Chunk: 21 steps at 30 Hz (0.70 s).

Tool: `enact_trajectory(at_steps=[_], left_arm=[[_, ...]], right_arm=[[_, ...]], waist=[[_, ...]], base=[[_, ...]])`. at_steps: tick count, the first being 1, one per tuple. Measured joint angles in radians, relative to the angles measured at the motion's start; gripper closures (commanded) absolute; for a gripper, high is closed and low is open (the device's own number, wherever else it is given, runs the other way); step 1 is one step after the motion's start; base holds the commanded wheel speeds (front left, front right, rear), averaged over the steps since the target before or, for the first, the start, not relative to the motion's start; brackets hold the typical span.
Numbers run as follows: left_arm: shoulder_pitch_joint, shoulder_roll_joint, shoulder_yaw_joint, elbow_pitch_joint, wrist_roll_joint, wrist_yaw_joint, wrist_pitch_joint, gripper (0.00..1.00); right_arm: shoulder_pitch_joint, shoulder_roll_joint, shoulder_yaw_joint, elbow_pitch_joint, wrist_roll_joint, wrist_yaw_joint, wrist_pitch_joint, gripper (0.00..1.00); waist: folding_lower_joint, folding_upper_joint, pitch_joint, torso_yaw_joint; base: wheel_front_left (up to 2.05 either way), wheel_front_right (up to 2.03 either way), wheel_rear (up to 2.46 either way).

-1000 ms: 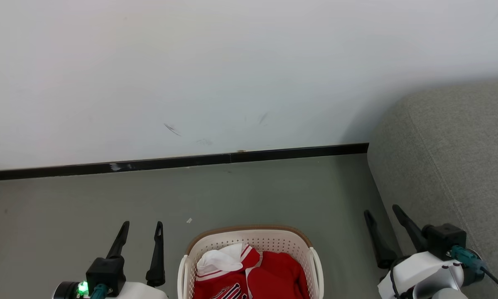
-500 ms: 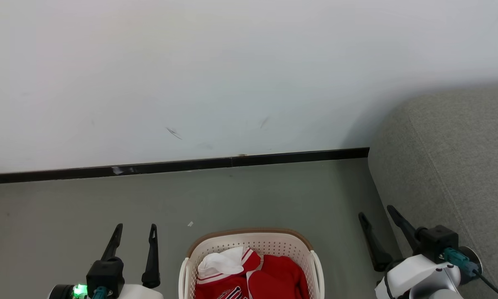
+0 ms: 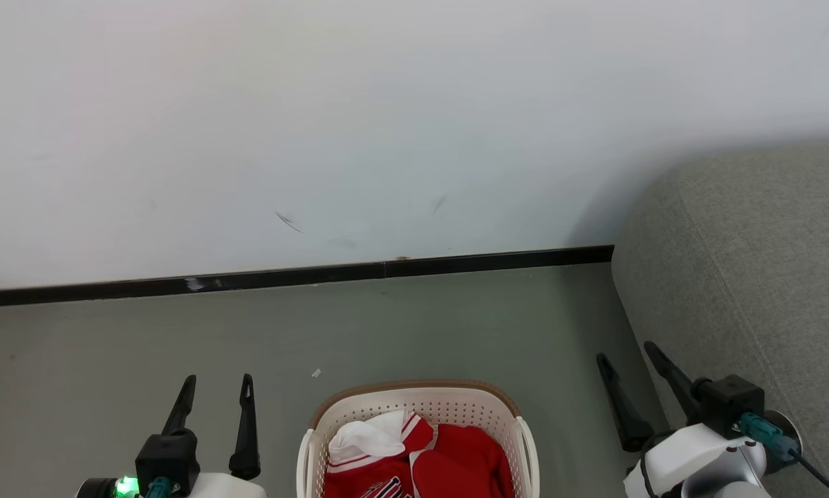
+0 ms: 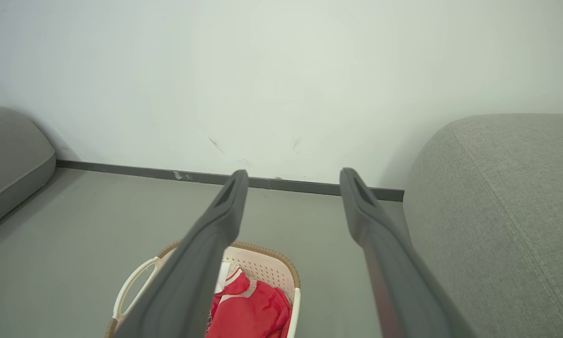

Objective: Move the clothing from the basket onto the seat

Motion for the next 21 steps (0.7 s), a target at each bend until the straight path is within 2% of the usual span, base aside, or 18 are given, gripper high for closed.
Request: enact_trajectory(at_steps=[10,21], left_arm=[[-0.002,-0.001,0.003,0.011,0.0,0.0,0.0,0.0],[-0.05,0.007,-0.026,0.057,0.013,-0.016,0.0,0.0]], right_arm=[[0.001,0.0,-0.006,-0.029,0.002,0.0,0.0,0.0],[0.006,0.0,-0.07,-0.074,-0.01,0.0,0.0,0.0]], waist=[[0.0,0.0,0.015,-0.004],[-0.0001,0.0,0.05,-0.015]], base=[[0.0,0.0,0.0],[0.0,0.0,0.0]])
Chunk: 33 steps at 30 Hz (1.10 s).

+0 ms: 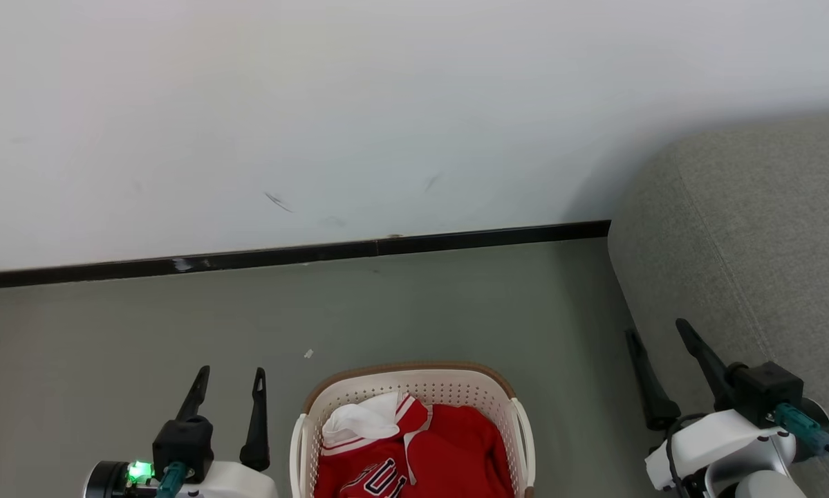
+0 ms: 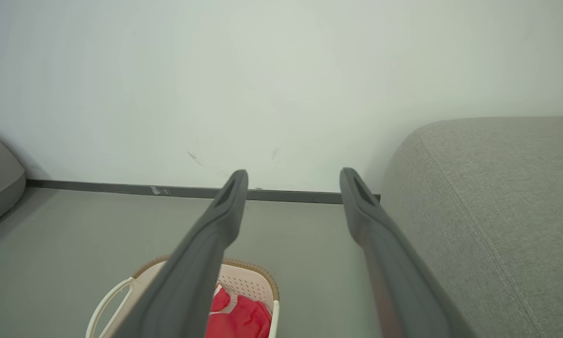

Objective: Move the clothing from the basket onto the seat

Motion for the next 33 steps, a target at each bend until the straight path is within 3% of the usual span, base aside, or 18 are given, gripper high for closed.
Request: enact_trajectory(at_steps=[17,33], left_arm=[[-0.093,-0.012,-0.131,0.131,0.02,-0.08,0.002,0.0],[-0.205,-0.017,-0.195,0.217,0.039,-0.1,0.006,0.0]], right_arm=[[0.021,0.001,-0.071,-0.107,-0.023,0.0,0.0,0.0],[-0.029,0.002,-0.108,-0.226,-0.032,0.0,-0.004,0.0]], waist=[[0.0,0.0,0.106,-0.031],[0.0,0.0,0.264,-0.076]], base=[[0.0,0.0,0.0],[0.0,0.0,0.0]])
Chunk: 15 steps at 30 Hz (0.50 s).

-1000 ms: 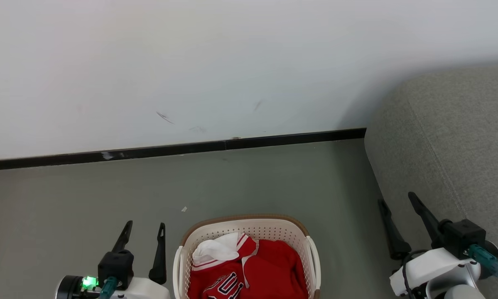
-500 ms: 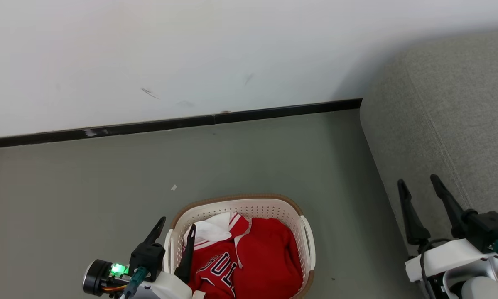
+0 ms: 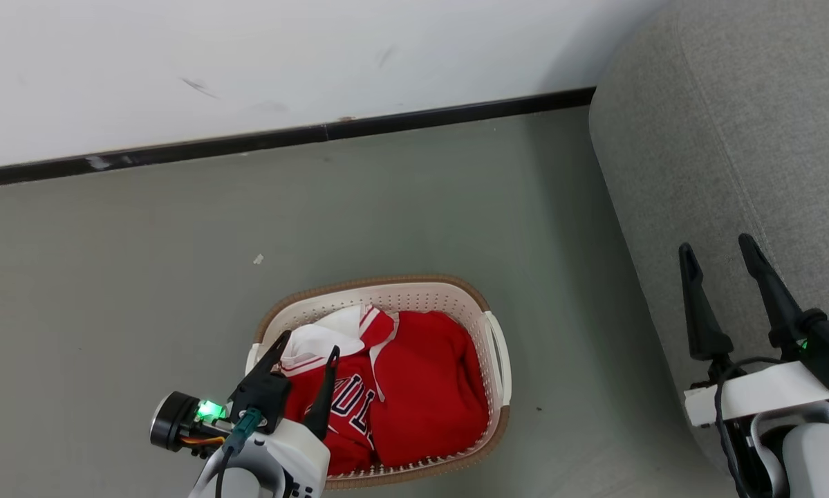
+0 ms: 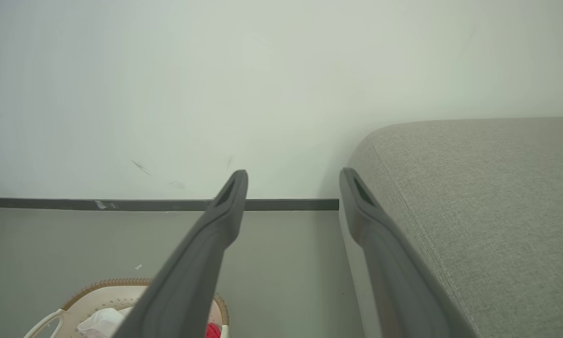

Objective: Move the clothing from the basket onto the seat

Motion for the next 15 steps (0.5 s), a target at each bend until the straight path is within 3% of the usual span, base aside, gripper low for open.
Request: enact_trajectory(at_steps=[15], left_arm=[[-0.109,-0.002,-0.054,0.076,0.028,-0.022,0.003,0.0]], right_arm=[[-0.141,-0.001,0.034,-0.051,0.022,0.0,0.0,0.0]], waist=[[0.0,0.0,0.164,-0.048]], base=[[0.0,0.0,0.0]])
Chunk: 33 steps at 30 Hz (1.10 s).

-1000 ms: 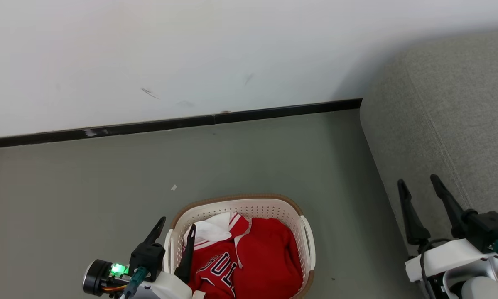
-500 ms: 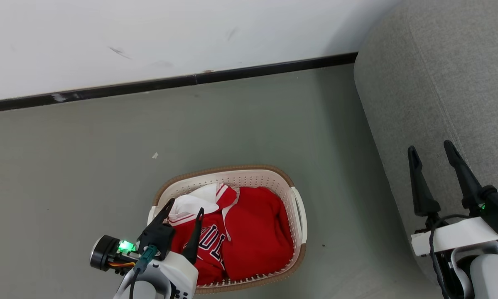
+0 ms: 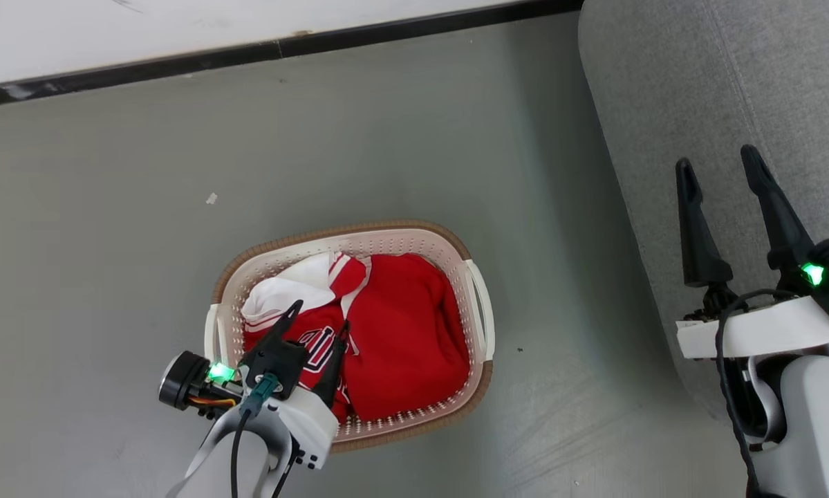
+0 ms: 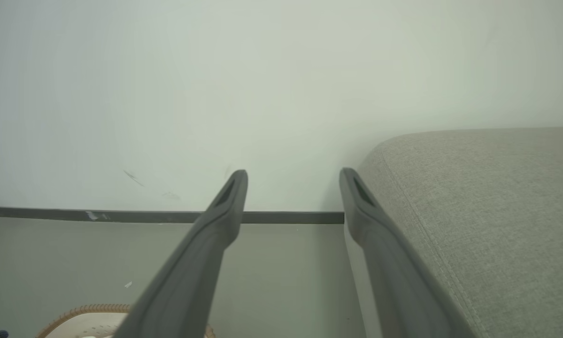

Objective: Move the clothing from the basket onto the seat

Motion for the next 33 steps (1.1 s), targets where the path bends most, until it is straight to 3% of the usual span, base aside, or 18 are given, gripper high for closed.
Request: enact_trajectory(at_steps=[23,33], left_arm=[[-0.149,0.0,-0.098,0.129,0.004,-0.062,0.035,0.0],[-0.187,0.001,-0.111,0.193,-0.065,-0.095,0.077,0.0]], right_arm=[[-0.233,-0.003,0.066,0.0,0.022,0.0,-0.003,0.0],[-0.325,-0.004,0.09,0.0,0.022,0.0,-0.003,0.0]], waist=[[-0.0001,0.0,0.229,-0.075],[-0.0001,-0.0001,0.301,-0.106]], base=[[0.0,0.0,0.0],[0.0,0.0,0.0]])
